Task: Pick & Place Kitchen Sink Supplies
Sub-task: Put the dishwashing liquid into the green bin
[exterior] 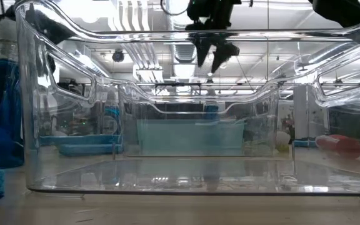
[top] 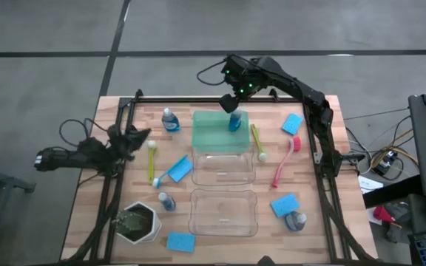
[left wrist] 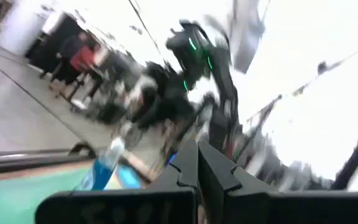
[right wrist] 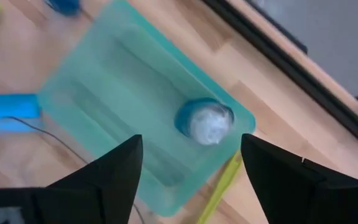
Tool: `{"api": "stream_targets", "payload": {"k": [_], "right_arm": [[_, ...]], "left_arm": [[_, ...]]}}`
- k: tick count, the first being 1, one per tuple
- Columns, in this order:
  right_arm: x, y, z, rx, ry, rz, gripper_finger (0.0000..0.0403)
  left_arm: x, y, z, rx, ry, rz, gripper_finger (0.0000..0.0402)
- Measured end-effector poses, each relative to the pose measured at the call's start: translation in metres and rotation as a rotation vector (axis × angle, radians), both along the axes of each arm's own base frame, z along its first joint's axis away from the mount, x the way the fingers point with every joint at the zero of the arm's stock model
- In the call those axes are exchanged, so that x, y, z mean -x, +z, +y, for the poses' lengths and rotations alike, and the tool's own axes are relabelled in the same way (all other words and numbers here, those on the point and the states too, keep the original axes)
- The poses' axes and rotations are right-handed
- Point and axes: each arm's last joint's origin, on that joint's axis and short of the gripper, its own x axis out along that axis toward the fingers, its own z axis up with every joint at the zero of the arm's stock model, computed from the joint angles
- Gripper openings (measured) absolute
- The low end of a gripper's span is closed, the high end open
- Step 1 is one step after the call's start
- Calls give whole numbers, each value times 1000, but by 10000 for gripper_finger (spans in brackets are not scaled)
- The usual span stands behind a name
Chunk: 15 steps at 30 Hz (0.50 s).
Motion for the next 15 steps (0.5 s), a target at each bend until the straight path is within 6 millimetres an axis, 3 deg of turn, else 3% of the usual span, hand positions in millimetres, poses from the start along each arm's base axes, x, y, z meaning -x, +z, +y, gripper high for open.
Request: {"api": "stream_targets", "payload": {"k": [6, 15], "right_arm": [[4, 15, 2, 28, -27, -76, 261], [4, 20, 4, 32, -42, -96, 247]], "left_arm": [[14, 19, 6, 175, 147, -292, 5], [18, 21, 8, 217, 253, -316, 5]]}}
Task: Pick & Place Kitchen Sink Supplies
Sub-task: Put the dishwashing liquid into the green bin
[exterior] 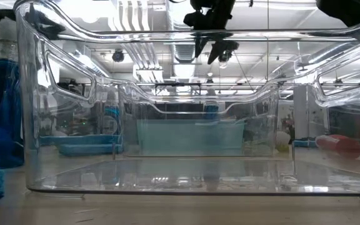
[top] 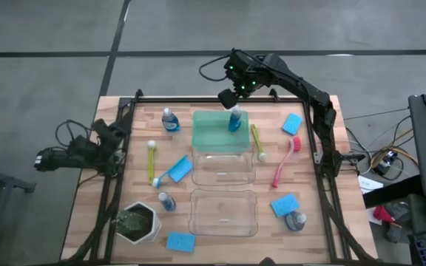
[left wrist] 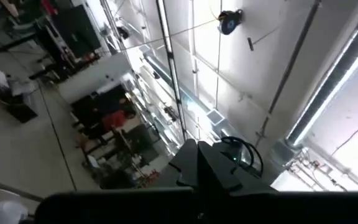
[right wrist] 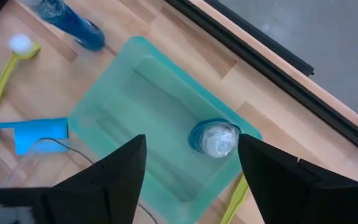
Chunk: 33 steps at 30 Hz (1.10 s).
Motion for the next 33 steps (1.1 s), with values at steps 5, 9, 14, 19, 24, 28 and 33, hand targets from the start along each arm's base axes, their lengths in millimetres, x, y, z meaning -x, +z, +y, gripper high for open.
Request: {"api": "stream_targets", "payload": {"k": [5, 9, 14, 19, 24, 28, 33], "right_arm": [[-1, 0, 0, 0, 2, -6, 242], [-3, 2, 1, 10, 4, -30, 244], [-7, 5, 7, 5, 25, -68, 252], [-7, 15, 17, 27, 107, -115, 256], [-10, 31, 29, 115, 206, -200, 247], [-11, 43, 38, 184, 272, -264, 238], [-13, 53, 49, 255, 343, -306, 233]], "left_arm": [[-2, 1, -2, 9, -123, -72, 5], [-5, 1, -3, 56, -192, -118, 13], [-14, 7, -3, 146, -228, -68, 66], [-21, 28, -2, 180, -172, -44, 135], [-34, 51, -1, 107, -67, 225, 188], [-46, 60, 1, 212, -33, 449, 214], [-59, 76, 4, 304, 8, 616, 222]]}}
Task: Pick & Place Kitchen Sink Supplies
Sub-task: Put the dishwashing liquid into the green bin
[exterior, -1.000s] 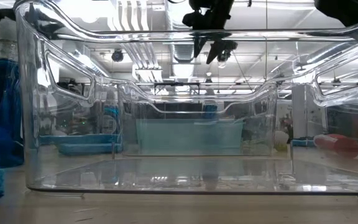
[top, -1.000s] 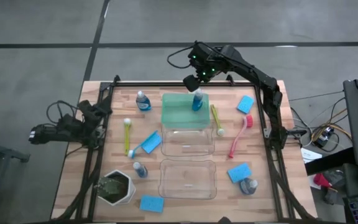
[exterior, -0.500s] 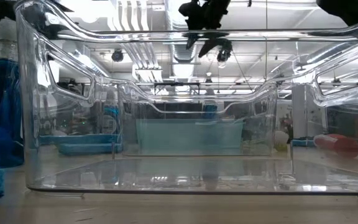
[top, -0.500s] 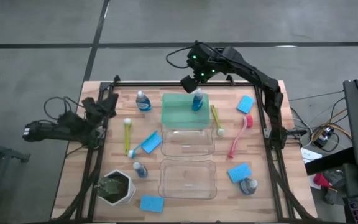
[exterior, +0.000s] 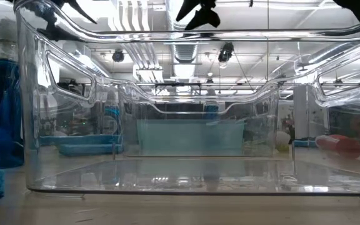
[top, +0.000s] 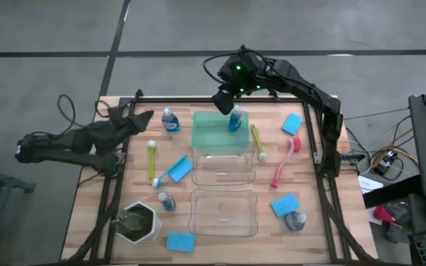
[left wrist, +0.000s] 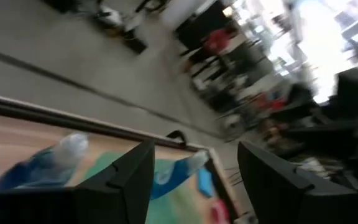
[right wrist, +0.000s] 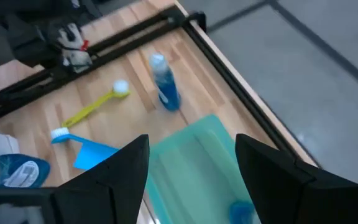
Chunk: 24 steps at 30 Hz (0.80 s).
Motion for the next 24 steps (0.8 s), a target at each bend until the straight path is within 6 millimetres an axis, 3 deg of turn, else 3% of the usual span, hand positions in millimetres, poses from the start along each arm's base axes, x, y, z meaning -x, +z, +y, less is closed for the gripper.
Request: {"api": "stream_targets", "payload": {"k": [6, 12, 24], "right_arm": [[-5, 1, 13, 10, 42, -9, 233], [1, 9, 24, 46, 88, -16, 233], [18, 47, 39, 142, 105, -205, 233]], "left_arm": [[-23, 21, 12, 30, 16, 122, 221], [-41, 27, 40, 225, -76, 245, 221], [-47, 50, 89, 269, -103, 501, 220]]}}
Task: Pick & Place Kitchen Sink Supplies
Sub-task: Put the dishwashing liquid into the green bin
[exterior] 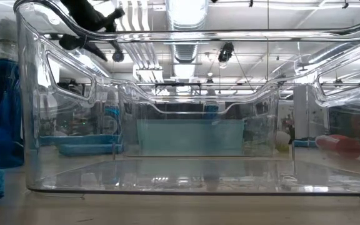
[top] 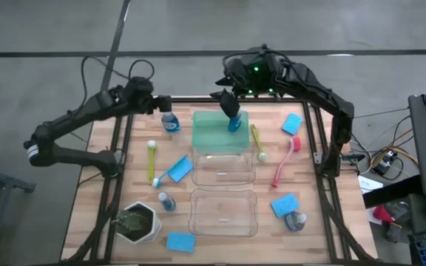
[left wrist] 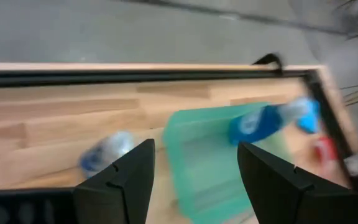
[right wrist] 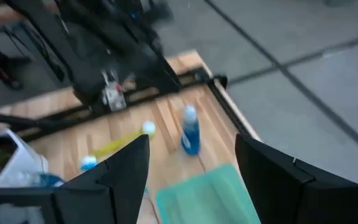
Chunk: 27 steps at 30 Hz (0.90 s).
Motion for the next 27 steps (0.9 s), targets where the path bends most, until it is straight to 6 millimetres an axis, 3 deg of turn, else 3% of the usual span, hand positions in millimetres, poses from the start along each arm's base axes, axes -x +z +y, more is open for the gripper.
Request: {"api": "stream_targets", "payload": {"k": [13, 19, 27], "right_arm": [[0, 7, 28, 116, 28, -117, 232], [17, 7, 36, 102, 4, -233, 232], [45, -8, 40, 72, -61, -272, 231]], "left_arm": [[-35, -16, 37, 133, -143, 316, 220], [-43, -30, 45, 160, -151, 459, 220], [-48, -38, 50, 170, -152, 489, 221]]}}
